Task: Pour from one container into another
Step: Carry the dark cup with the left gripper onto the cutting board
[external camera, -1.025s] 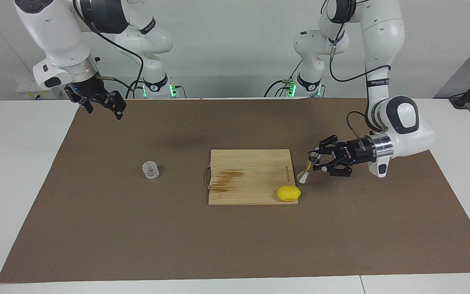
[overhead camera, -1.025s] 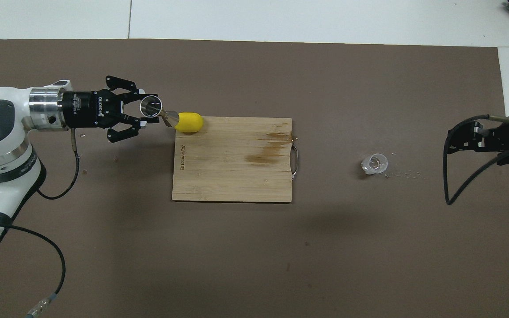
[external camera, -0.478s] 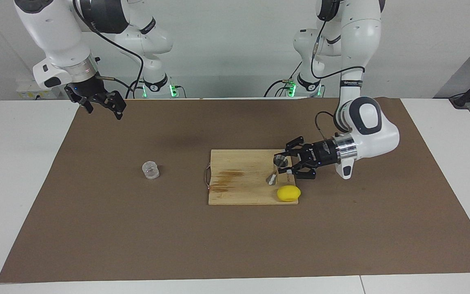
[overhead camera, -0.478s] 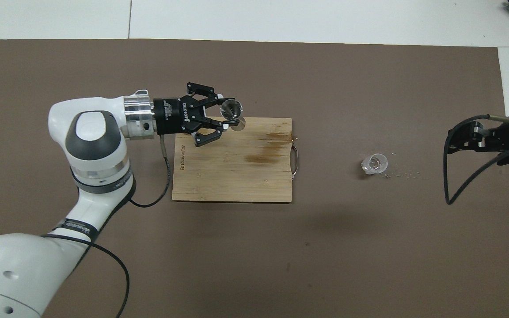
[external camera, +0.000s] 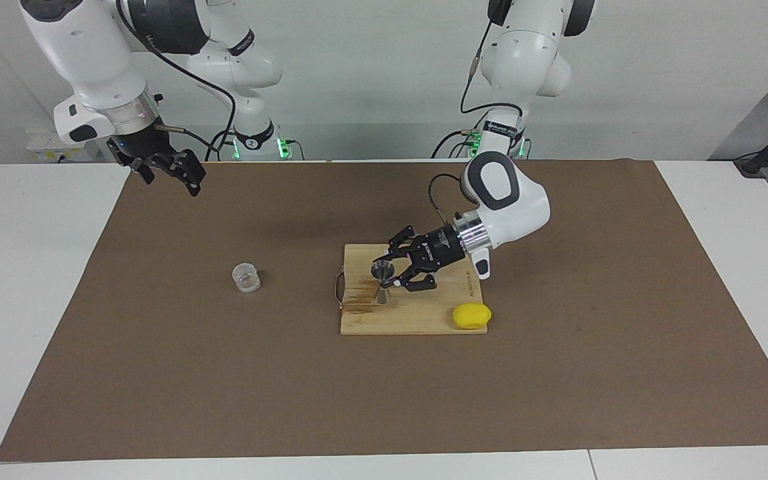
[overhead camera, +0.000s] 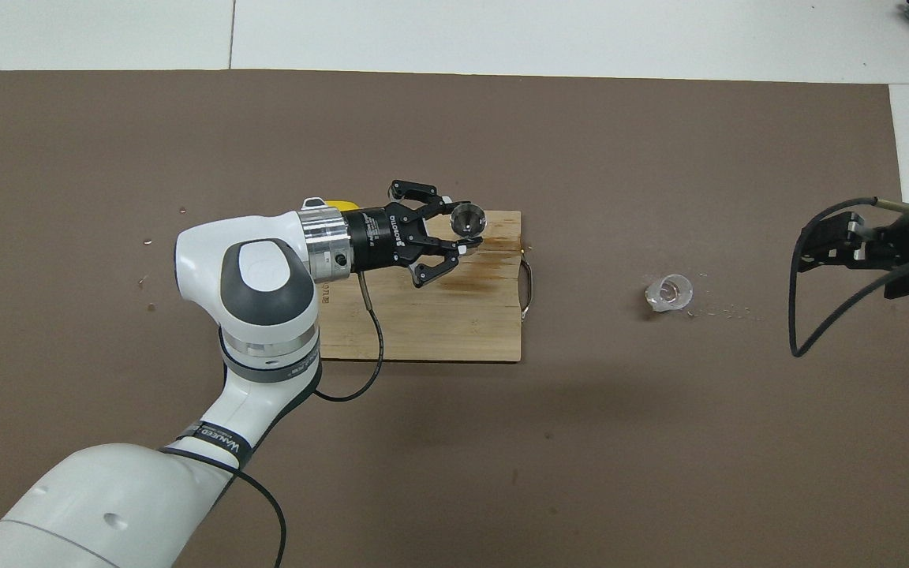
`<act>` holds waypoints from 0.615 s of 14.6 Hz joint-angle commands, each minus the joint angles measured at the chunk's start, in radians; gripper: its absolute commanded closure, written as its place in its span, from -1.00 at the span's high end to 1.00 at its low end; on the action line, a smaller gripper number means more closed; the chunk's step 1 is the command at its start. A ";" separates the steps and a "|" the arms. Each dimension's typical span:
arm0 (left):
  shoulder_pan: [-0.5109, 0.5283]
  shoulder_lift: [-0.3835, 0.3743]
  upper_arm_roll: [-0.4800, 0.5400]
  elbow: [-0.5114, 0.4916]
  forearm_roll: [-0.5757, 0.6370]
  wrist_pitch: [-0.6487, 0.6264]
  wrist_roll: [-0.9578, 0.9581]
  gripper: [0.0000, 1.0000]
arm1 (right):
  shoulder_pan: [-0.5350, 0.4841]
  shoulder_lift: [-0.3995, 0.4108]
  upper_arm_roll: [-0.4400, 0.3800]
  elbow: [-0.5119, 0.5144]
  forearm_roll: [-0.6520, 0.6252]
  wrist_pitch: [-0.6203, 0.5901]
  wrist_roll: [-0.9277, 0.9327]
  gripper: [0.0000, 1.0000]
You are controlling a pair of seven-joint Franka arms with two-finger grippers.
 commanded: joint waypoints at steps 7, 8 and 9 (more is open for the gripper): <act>-0.061 -0.007 0.017 -0.052 -0.054 0.101 -0.001 -1.00 | -0.082 0.035 0.001 -0.031 0.190 0.018 0.462 1.00; -0.068 -0.007 0.017 -0.054 -0.060 0.110 -0.001 -1.00 | -0.088 0.046 0.001 -0.037 0.211 0.039 0.505 1.00; -0.080 -0.007 0.017 -0.055 -0.073 0.123 -0.001 -1.00 | -0.093 0.046 0.001 -0.063 0.222 0.078 0.557 1.00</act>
